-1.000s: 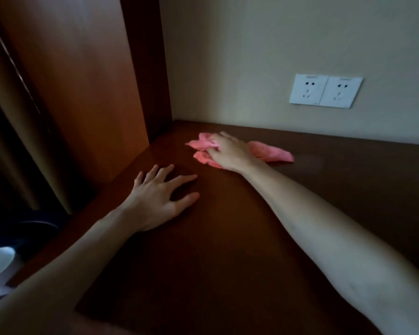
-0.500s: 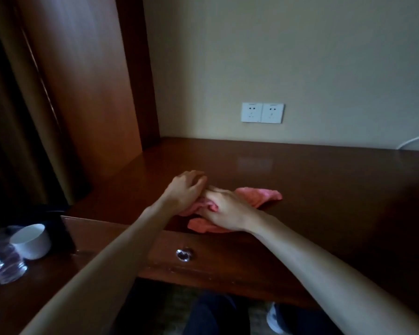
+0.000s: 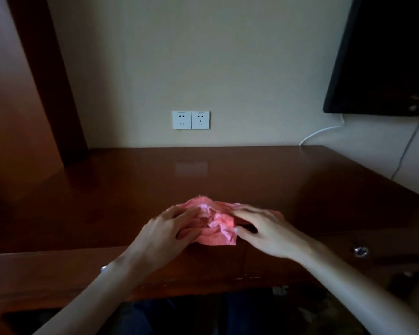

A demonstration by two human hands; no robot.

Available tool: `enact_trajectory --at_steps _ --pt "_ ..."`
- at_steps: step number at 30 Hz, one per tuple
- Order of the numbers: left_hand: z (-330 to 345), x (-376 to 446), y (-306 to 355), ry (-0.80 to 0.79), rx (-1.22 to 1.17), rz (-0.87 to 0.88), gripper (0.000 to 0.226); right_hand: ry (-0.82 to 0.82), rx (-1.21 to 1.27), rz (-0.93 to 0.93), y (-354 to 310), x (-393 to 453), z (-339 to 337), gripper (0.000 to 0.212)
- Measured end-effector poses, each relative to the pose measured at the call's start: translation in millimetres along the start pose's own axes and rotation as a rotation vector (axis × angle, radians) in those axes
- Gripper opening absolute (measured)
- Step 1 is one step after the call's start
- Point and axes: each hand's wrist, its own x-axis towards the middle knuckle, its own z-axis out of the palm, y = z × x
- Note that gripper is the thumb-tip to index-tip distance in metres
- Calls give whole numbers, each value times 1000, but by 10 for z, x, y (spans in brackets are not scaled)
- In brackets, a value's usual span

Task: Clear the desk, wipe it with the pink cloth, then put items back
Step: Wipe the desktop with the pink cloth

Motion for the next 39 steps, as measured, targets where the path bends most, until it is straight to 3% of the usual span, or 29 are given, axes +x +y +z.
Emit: enact_trajectory --at_steps 6,17,21,27,34,39 --pt "131 457 -300 -15 -22 24 51 48 -4 -3 40 396 240 51" --pt "333 2244 -1251 -9 -78 -68 43 17 85 117 1070 2390 643 46" --pt "394 2590 -1374 -8 -93 -108 40 8 103 157 1278 2730 727 47" --pt "327 2223 -1083 64 -49 -146 38 66 74 172 1012 2401 683 43" --pt "164 1058 -423 101 -91 -111 37 95 88 124 387 1227 478 43" --pt "-123 412 -42 -22 -50 -74 33 -90 125 106 24 611 122 42"
